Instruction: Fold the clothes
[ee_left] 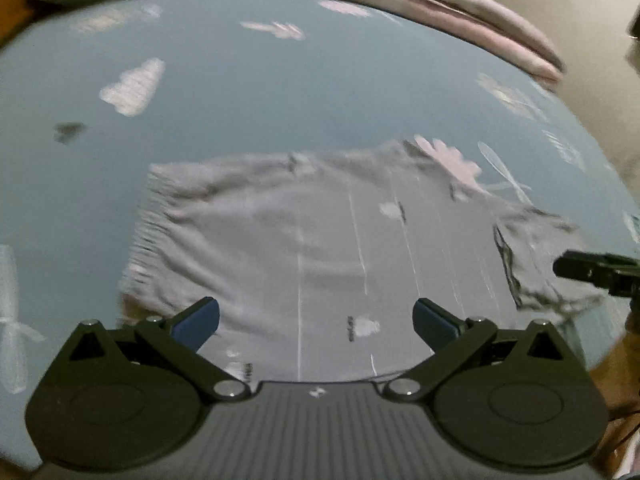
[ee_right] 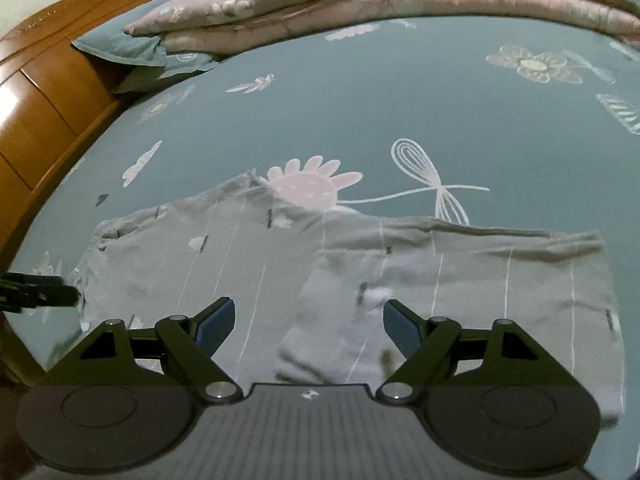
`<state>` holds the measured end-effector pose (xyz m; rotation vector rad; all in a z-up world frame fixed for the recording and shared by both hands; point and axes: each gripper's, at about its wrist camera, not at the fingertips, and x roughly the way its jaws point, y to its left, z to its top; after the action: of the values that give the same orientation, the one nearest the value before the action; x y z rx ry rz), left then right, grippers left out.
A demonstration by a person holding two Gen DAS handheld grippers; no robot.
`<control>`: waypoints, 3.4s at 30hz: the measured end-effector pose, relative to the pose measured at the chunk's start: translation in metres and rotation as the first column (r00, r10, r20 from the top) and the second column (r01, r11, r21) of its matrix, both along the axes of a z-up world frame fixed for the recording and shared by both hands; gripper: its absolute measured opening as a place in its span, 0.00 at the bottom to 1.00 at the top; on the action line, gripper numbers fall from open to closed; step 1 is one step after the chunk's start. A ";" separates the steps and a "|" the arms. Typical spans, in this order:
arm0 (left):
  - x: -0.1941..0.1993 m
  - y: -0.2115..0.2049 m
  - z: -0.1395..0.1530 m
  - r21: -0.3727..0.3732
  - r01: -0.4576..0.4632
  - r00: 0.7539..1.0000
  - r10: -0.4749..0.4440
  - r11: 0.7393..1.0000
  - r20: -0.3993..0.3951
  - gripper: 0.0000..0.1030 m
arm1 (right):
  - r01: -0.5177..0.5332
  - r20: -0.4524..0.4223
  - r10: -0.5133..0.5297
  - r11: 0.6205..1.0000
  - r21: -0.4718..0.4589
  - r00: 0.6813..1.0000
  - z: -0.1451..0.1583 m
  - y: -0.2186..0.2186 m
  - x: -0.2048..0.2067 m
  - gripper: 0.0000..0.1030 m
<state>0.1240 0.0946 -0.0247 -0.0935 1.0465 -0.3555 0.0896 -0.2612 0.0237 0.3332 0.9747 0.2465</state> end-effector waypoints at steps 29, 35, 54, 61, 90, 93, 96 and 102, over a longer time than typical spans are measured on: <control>0.004 0.079 -0.009 -0.158 -0.090 0.994 0.099 0.983 0.045 0.99 | -0.068 0.054 0.076 0.989 -0.130 0.996 0.030 0.076 0.024 0.83; -0.005 0.079 0.003 -0.150 -0.179 0.980 0.190 0.972 0.063 0.99 | -0.158 0.021 0.163 0.975 -0.154 0.986 0.023 0.076 0.057 0.83; 0.003 0.043 0.031 0.089 -0.432 0.902 0.429 0.898 0.045 0.97 | -0.341 0.019 0.341 0.940 0.019 0.940 0.006 0.040 0.094 0.83; 0.003 0.054 0.004 -0.020 -0.500 0.866 0.500 0.866 -0.009 0.51 | -0.404 0.029 0.403 0.911 0.085 0.915 0.004 0.039 0.109 0.83; 0.004 0.134 -0.045 -0.311 -0.515 0.857 0.488 0.798 -0.165 0.55 | -0.527 -0.009 0.528 0.849 0.034 0.849 0.008 0.124 0.141 0.83; 0.008 0.135 -0.047 -0.334 -0.495 0.868 0.472 0.802 -0.151 0.56 | -0.532 -0.014 0.532 0.846 0.035 0.846 0.007 0.127 0.140 0.83; 0.013 0.130 -0.046 -0.316 -0.452 0.891 0.437 0.834 -0.120 0.55 | -0.544 -0.025 0.545 0.839 0.027 0.838 0.006 0.129 0.138 0.83; 0.014 0.127 -0.043 -0.273 -0.416 0.909 0.401 0.867 -0.109 0.26 | -0.570 -0.016 0.570 0.822 0.023 0.822 0.009 0.135 0.137 0.83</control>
<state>0.1378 0.2212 -0.0672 -0.5856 0.9863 -0.1167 0.2263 -0.1262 0.0326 0.0465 1.0787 0.8034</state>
